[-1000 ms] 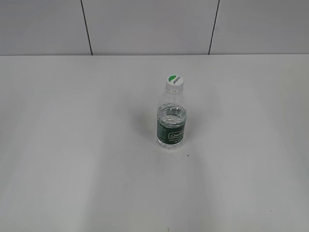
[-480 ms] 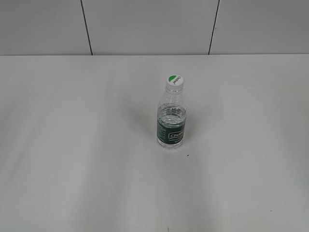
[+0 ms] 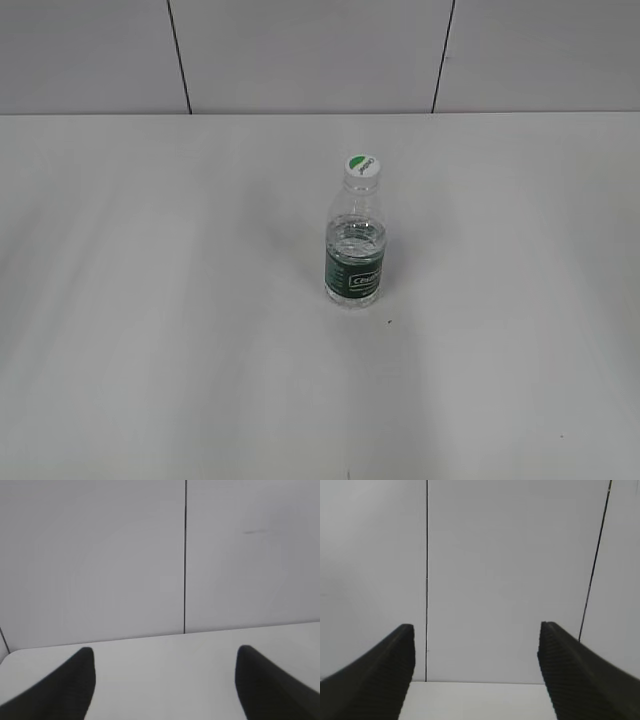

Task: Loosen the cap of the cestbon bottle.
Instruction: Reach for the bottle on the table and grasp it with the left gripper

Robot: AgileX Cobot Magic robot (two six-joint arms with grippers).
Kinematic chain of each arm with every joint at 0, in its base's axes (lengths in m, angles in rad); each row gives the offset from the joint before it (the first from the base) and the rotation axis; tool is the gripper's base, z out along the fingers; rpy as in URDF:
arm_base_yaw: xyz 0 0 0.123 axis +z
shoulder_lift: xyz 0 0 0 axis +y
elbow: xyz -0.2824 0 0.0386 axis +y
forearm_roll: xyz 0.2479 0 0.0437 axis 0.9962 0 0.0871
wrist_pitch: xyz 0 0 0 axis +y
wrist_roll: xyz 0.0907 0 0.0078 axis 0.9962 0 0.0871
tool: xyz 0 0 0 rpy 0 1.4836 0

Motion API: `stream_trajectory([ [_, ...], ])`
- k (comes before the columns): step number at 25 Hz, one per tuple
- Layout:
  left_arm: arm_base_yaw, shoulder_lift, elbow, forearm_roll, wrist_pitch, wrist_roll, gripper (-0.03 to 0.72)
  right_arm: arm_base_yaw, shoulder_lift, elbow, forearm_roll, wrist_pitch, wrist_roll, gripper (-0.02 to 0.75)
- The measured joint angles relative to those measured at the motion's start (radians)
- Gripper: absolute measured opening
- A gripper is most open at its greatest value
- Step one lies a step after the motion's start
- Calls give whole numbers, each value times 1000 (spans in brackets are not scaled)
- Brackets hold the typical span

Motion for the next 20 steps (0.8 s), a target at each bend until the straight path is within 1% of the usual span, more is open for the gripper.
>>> stream_trajectory([
  [5,-50,182,0,56,-91,-7,524,0,66,0,-51,-17,0,587],
  [7,-76,247,0,73,-135,-9,524,0,76,-12,-55,20,0,587],
  [10,-96,351,0,116,-235,-12,524,0,103,-78,-59,153,0,587],
  [12,-97,418,0,182,-305,-54,524,0,128,-141,-64,239,0,587],
  [16,-98,573,-1,360,-514,-170,531,0,209,-276,-24,433,1,578],
  [18,-99,648,-1,439,-635,-187,533,0,276,-345,-13,537,2,558],
  [20,-101,727,-2,487,-744,-193,536,0,324,-410,-1,657,2,540],
])
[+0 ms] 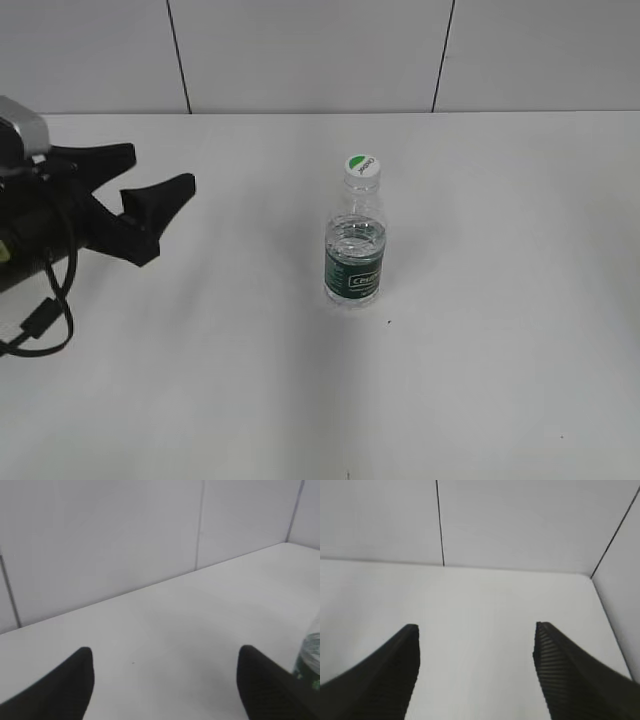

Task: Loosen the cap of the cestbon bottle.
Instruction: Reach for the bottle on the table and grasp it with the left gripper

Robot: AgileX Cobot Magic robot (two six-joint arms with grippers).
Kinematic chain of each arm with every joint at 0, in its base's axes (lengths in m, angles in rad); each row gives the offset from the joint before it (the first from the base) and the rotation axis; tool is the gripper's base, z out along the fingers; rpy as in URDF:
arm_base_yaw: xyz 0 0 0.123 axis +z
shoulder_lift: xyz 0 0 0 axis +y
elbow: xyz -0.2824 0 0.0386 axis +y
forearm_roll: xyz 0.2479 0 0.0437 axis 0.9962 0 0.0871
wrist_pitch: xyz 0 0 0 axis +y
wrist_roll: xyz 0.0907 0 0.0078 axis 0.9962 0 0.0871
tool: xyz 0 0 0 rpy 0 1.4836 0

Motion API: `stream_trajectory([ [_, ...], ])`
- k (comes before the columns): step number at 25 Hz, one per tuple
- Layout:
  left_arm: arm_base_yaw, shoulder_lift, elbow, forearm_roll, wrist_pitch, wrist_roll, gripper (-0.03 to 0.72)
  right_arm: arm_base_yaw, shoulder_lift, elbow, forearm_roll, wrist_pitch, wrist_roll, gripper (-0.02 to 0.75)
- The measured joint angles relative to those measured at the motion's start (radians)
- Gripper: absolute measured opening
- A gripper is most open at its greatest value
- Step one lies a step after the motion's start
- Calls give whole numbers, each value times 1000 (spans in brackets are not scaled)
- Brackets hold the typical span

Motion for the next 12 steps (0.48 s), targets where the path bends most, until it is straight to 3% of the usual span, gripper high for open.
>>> stream_trajectory([
  [5,0,136,-25,113,-38,-12,538,0,115,-158,27,244,0,526],
  [12,0,157,-147,307,8,-125,538,0,271,-312,29,540,9,526],
])
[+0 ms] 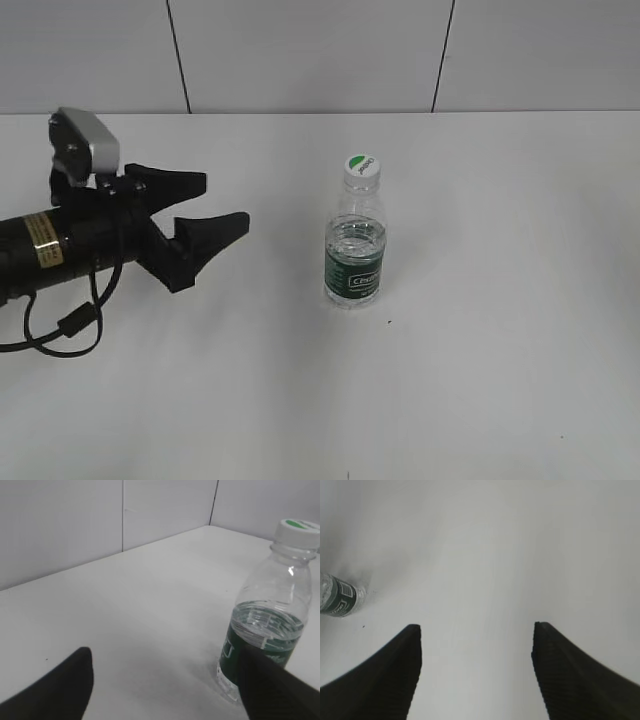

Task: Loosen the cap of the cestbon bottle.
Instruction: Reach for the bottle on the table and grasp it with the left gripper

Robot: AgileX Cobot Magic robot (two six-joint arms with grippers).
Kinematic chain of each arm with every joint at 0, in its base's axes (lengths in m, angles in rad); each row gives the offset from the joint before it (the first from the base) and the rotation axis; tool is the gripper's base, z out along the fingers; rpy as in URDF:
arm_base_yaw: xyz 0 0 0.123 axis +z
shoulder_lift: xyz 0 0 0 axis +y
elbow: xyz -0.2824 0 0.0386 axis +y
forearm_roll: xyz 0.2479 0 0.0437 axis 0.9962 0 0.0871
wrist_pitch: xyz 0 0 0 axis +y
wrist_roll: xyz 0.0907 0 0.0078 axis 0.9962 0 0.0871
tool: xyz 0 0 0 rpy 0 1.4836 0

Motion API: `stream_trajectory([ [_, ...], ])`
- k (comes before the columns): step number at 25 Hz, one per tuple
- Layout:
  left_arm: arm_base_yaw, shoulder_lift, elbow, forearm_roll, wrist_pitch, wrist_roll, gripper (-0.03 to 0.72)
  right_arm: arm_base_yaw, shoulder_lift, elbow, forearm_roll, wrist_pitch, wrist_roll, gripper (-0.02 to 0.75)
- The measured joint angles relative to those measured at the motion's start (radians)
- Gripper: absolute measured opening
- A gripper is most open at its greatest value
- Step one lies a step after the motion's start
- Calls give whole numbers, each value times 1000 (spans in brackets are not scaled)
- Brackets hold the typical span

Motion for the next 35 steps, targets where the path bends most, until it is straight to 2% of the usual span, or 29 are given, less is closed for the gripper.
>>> stream_trajectory([
  [3,0,3,-48,102,50,-29,538,0,52,-46,0,37,3,524],
  [12,0,130,-149,204,14,-77,538,1,249,-249,18,195,3,525],
  [16,-5,158,-209,268,22,-158,538,20,322,-353,23,202,4,525],
  [24,-88,197,-299,331,81,-190,538,159,445,-476,23,207,24,525],
  [29,-104,236,-322,337,84,-190,538,267,511,-522,28,209,26,525],
  [35,-129,264,-363,338,89,-194,538,337,572,-561,31,209,30,525],
])
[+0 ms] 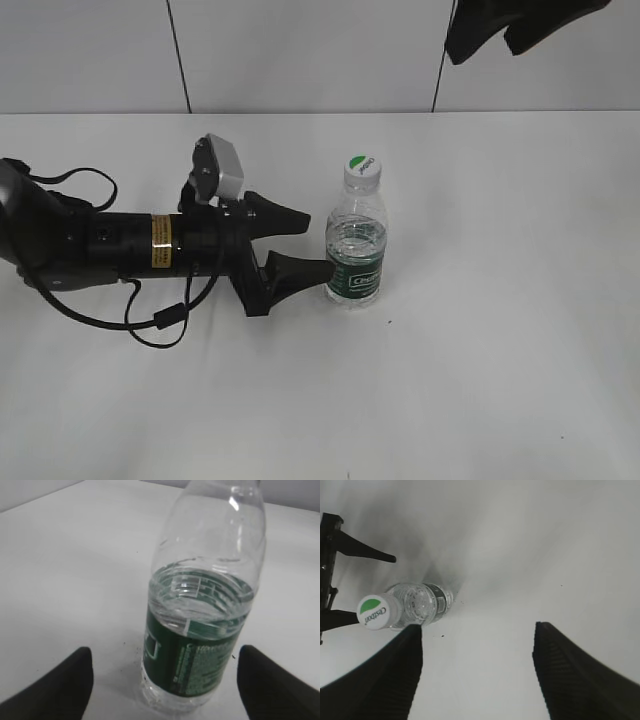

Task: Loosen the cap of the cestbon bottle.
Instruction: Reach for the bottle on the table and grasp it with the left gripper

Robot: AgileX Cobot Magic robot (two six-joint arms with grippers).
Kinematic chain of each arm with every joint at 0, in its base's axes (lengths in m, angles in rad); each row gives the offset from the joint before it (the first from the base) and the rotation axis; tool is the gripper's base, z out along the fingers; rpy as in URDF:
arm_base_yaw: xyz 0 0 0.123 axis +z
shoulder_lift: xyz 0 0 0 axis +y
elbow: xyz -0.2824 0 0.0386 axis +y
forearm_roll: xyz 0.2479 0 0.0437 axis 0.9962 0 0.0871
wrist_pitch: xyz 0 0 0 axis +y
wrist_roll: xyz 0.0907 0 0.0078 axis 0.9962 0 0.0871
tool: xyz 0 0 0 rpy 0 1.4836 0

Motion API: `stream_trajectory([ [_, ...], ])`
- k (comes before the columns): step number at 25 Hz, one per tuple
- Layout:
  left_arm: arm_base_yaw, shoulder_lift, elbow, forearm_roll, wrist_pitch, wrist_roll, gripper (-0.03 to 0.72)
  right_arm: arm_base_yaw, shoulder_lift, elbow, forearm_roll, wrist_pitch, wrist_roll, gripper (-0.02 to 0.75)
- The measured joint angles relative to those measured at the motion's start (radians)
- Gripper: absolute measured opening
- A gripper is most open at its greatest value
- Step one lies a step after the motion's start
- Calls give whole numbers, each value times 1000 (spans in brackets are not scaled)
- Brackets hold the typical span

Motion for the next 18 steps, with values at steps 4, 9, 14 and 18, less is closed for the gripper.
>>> stream_trajectory([
  [4,-35,22,-16,0,2,0,538,18,24,-20,10,1,0,525],
  [9,-66,54,-21,-19,2,-1,538,33,28,-33,13,3,0,524],
  [14,-81,78,-57,-48,16,-2,538,40,28,-34,17,3,0,524],
  [18,-110,82,-102,-52,48,-2,538,40,28,-34,21,3,0,524],
])
